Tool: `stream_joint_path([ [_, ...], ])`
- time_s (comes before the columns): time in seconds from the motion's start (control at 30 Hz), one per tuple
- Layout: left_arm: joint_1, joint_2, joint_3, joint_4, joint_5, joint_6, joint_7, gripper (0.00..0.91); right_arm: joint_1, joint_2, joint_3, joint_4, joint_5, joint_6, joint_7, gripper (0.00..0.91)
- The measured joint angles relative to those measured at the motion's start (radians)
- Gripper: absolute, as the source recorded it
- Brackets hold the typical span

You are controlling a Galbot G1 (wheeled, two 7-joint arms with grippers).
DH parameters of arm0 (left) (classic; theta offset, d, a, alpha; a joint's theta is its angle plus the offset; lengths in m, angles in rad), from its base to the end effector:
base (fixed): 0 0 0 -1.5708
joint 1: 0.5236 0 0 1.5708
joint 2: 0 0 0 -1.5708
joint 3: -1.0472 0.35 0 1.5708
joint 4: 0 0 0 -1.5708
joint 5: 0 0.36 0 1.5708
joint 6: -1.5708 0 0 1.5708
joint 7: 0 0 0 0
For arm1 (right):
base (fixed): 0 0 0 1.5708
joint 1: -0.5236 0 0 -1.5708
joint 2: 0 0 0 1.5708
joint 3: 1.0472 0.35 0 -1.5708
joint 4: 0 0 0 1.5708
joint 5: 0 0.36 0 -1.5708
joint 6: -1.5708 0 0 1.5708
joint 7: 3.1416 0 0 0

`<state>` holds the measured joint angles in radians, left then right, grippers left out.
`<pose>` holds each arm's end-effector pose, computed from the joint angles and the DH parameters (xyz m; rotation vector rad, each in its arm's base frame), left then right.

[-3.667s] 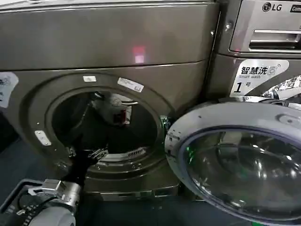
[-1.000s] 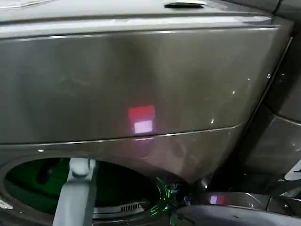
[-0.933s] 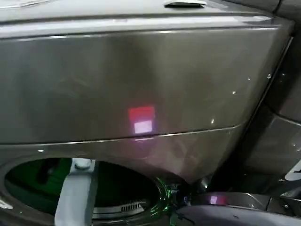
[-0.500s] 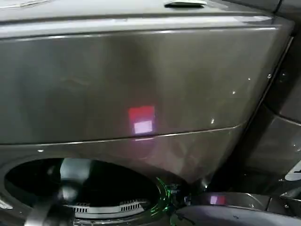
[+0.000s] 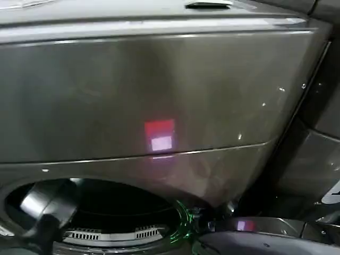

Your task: Grasp the clothes from the dryer.

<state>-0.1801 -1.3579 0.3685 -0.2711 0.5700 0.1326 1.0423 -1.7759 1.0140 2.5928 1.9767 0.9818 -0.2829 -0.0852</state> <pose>0.6766 0.0739 -0.1777 -0.9357 -1.5588 -1.3164 -0.1332 -0.3565 0.0882 1.2448 2.1093 -0.5105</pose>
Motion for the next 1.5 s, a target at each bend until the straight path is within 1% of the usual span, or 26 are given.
stream_joint_path([
  [0.33, 0.004, -0.014, 0.033, 0.058, 0.025, -0.003, 0.010, 0.907, 0.004, -0.002, -0.014, 0.003, -0.012, 0.004, -0.003, 0.907],
  [0.37, 0.006, -0.016, 0.035, 0.061, 0.026, -0.003, 0.013, 0.728, 0.003, -0.002, -0.014, 0.003, -0.013, 0.005, -0.003, 0.907],
  [0.4, 0.007, -0.016, 0.037, 0.062, 0.027, -0.004, 0.016, 0.501, 0.002, -0.002, -0.014, 0.003, -0.014, 0.005, -0.003, 0.907],
  [0.43, 0.008, -0.017, 0.038, 0.064, 0.028, -0.004, 0.021, 0.307, 0.001, -0.001, -0.013, 0.003, -0.015, 0.006, -0.003, 0.907],
  [0.47, 0.008, -0.017, 0.039, 0.066, 0.030, -0.004, 0.028, 0.148, 0.000, -0.001, -0.012, 0.003, -0.015, 0.006, -0.003, 0.907],
  [0.5, 0.009, -0.018, 0.040, 0.068, 0.030, -0.005, 0.032, 0.057, -0.001, -0.001, -0.011, 0.003, -0.015, 0.007, -0.003, 0.907],
  [0.57, 0.011, -0.021, 0.042, 0.072, 0.031, -0.006, 0.039, 0.000, -0.002, -0.002, -0.010, 0.003, -0.016, 0.007, -0.003, 0.907],
  [0.87, 0.017, -0.019, 0.047, 0.075, 0.033, -0.023, 0.087, 0.000, 0.002, 0.007, -0.014, 0.003, -0.021, 0.009, -0.002, 0.907],
  [1.17, 0.035, -0.015, 0.017, 0.069, -0.014, -0.014, 0.062, 0.000, 0.002, 0.012, -0.009, 0.000, -0.024, 0.011, 0.000, 0.907],
  [1.3, 0.058, -0.004, -0.039, 0.046, -0.074, -0.003, 0.010, 0.000, 0.003, 0.013, -0.011, 0.003, -0.024, 0.013, 0.001, 0.907],
  [1.5, 0.128, 0.014, -0.216, -0.042, -0.210, 0.009, -0.129, 0.000, 0.008, 0.014, -0.022, 0.012, -0.025, 0.014, 0.003, 0.907],
])
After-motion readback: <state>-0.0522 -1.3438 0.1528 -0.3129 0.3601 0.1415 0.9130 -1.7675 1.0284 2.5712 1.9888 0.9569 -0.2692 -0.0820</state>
